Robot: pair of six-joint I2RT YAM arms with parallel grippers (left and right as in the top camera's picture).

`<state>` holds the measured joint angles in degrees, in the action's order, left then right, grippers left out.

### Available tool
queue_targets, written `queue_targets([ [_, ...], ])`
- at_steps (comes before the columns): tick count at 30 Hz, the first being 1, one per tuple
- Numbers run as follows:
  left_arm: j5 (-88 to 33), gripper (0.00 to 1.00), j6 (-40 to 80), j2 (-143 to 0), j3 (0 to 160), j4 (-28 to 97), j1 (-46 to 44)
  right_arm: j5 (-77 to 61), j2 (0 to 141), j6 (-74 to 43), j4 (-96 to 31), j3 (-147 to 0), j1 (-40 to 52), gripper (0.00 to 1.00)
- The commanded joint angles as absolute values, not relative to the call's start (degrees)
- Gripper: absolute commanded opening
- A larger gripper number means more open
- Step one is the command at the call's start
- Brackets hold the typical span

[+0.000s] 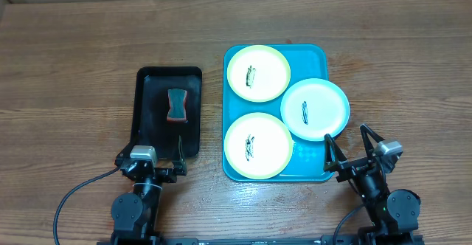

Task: Clean dirty plates on tray and stack at the side

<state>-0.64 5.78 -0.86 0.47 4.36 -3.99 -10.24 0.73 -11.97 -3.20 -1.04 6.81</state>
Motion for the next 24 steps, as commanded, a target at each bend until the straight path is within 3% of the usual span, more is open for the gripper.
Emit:
queue_targets([
  [1, 0.16, 1.0, 5.1, -0.69, 0.32, 4.45, -3.88, -9.91, 0.19, -12.03, -3.7, -0.45, 7.11, 1.0],
  [8, -0.4, 1.0, 5.65, -0.69, 0.32, 3.38, -3.88, -10.74, 0.19, -12.08, -3.7, -0.45, 7.14, 1.0],
  [17, -12.73, 1.0, 10.48, -0.71, 3.07, 0.36, -3.88, -19.11, 0.43, -13.78, -4.71, -3.75, 7.11, 1.0],
  [24, -9.54, 1.0, 9.87, -9.98, 22.81, 16.75, -3.86, -20.05, 9.21, -13.78, -22.26, -22.57, 7.14, 1.0],
])
